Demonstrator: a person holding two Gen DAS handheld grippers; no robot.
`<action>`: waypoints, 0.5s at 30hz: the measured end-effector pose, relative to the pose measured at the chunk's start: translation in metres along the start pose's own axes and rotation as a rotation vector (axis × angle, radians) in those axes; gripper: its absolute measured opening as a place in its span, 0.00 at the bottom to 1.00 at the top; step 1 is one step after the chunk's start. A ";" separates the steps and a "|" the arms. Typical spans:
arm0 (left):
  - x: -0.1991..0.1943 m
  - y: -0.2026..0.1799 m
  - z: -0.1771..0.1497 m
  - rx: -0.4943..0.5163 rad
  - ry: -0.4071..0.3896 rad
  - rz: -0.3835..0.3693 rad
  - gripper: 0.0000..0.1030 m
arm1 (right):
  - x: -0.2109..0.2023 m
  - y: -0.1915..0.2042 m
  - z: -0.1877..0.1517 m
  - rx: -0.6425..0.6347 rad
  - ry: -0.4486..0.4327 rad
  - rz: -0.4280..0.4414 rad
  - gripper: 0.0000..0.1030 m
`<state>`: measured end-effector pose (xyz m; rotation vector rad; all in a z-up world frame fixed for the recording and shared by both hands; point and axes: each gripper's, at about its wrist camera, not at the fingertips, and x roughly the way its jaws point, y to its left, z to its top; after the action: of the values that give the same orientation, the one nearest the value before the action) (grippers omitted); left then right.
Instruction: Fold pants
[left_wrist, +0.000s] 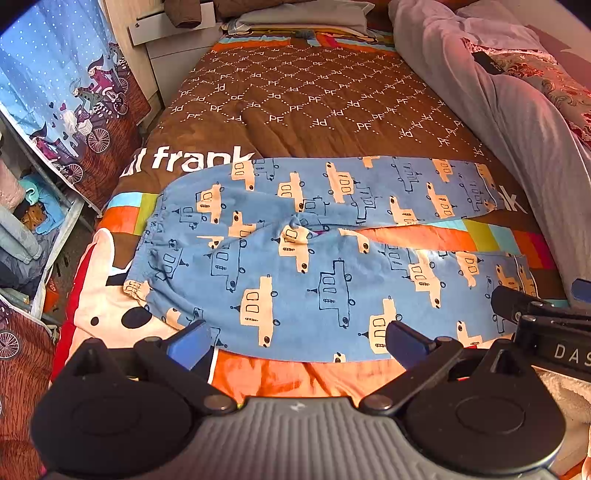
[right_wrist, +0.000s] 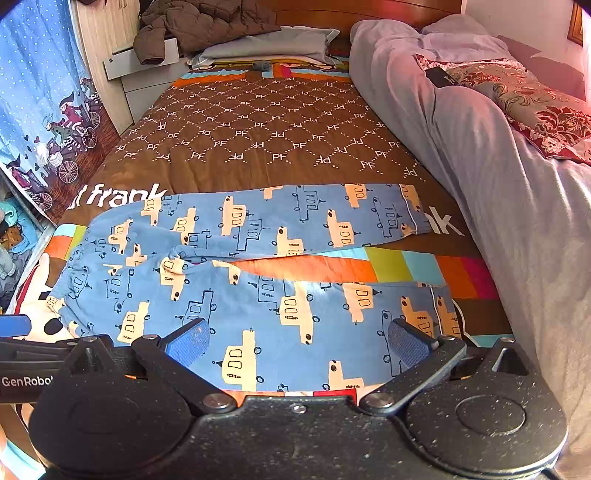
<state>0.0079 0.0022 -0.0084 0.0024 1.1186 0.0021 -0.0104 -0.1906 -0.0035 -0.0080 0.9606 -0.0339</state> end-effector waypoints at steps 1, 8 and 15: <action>0.000 0.000 0.000 -0.001 -0.001 0.001 1.00 | 0.000 0.000 0.000 0.000 0.000 0.000 0.99; 0.004 0.001 0.002 -0.007 0.005 0.000 1.00 | 0.002 0.000 0.001 0.001 0.001 0.000 0.99; 0.009 0.002 0.006 -0.010 0.010 -0.005 1.00 | 0.011 0.000 0.006 0.002 0.008 -0.001 0.99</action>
<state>0.0171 0.0037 -0.0143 -0.0089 1.1290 0.0034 0.0008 -0.1907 -0.0089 -0.0068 0.9687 -0.0354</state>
